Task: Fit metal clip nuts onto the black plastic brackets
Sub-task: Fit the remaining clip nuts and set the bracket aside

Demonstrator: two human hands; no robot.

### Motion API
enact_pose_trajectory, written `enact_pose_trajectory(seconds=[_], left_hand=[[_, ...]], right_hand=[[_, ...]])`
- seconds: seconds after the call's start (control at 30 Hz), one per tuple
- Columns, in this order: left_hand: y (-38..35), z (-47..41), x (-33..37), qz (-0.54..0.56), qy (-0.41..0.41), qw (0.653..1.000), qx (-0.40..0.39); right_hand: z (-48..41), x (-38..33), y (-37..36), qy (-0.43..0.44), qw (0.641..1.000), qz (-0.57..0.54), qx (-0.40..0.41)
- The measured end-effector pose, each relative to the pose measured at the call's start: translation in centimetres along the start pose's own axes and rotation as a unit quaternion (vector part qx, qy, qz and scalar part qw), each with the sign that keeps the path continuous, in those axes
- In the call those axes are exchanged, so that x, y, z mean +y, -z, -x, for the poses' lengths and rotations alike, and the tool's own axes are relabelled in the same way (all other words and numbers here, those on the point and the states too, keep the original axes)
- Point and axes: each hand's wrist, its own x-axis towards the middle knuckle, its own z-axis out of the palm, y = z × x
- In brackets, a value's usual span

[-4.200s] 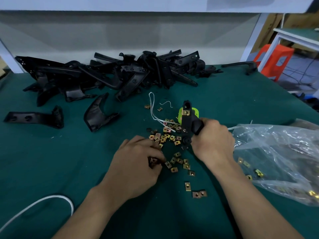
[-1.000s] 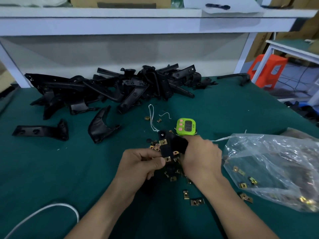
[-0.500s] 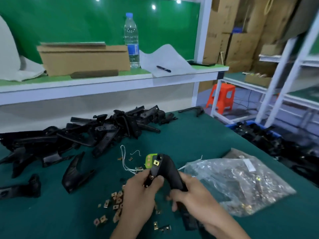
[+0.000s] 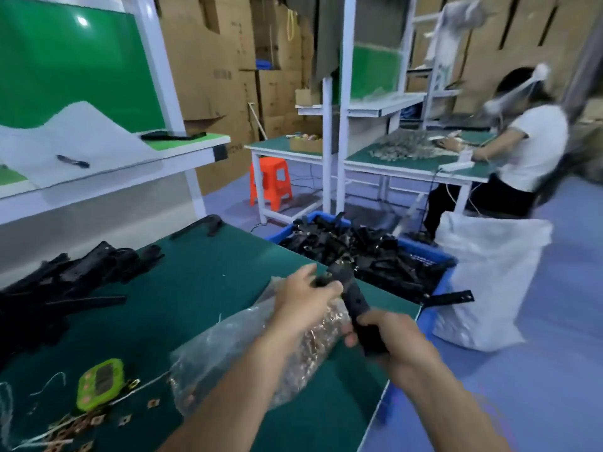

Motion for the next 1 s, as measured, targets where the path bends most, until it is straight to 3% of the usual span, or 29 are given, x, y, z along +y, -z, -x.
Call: enact_pose_trajectory(seconds=[0.13,0.23,0.37,0.47,0.67,1.0], left_hand=[[-1.6,-3.0,3.0,0.036,0.017,0.999,-0.033],[0.4,-2.3,2.3,-0.028,-0.009,1.000,0.004],[5.8,-1.3,-0.8,-0.031,0.001,0.993,0.114],[8.7,-0.1,-2.4,0.010,0.051,0.976,0.211],[13.2,3.9,-7.2,-0.043,0.084,0.962,0.258],[24.2,14.5,-17.1,-0.101,0.169,0.911,0.361]], right_hand=[[-9.0,-7.3,0.7,0.011,0.991,-0.116,0.074],[-12.0,-6.8,0.2,-0.019,0.993,-0.028,0.112],[-11.4,-2.6,-3.5,0.078,0.966,0.186,0.159],[-9.1,0.0,-7.5,0.164,0.923,0.326,0.123],[-3.0,2.4,-16.6,0.262,0.820,0.508,-0.038],[-0.2,8.4,-29.1,0.233,0.783,0.542,-0.197]])
